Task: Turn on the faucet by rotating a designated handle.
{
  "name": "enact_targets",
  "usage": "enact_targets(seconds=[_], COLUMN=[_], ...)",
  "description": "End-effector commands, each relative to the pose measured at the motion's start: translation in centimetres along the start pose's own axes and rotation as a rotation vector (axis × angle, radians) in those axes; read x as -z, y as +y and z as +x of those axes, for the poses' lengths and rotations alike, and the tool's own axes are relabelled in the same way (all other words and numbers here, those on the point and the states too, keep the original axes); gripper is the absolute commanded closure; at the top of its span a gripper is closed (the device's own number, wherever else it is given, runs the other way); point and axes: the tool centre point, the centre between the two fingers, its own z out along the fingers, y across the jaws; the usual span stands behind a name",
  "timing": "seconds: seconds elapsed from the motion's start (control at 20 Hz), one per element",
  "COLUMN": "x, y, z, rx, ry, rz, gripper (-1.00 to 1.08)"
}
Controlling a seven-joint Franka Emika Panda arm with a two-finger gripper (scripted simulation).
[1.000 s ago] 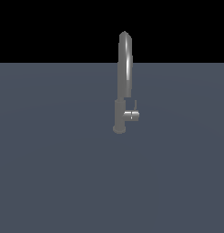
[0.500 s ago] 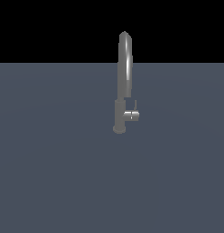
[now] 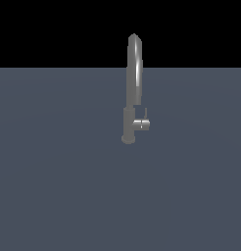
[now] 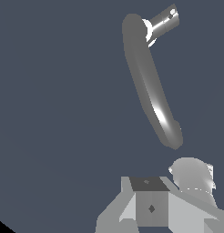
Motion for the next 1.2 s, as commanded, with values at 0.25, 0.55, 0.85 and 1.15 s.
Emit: enact_targets(seconds=[0.25, 0.55, 0.85, 1.15], x=[-0.4, -1.1, -2.4, -4.2], y=[0.2, 0.8, 1.7, 3.0], z=[5.0, 9.0, 13.1, 17.3], rx=[-0.109, -0.2, -0.297, -0.403], ry=[-0.104, -0.192, -0.285, -0.388], rz=[0.108, 0.198, 0.294, 0.4], gripper=[1.08, 1.08, 1.08, 1.08])
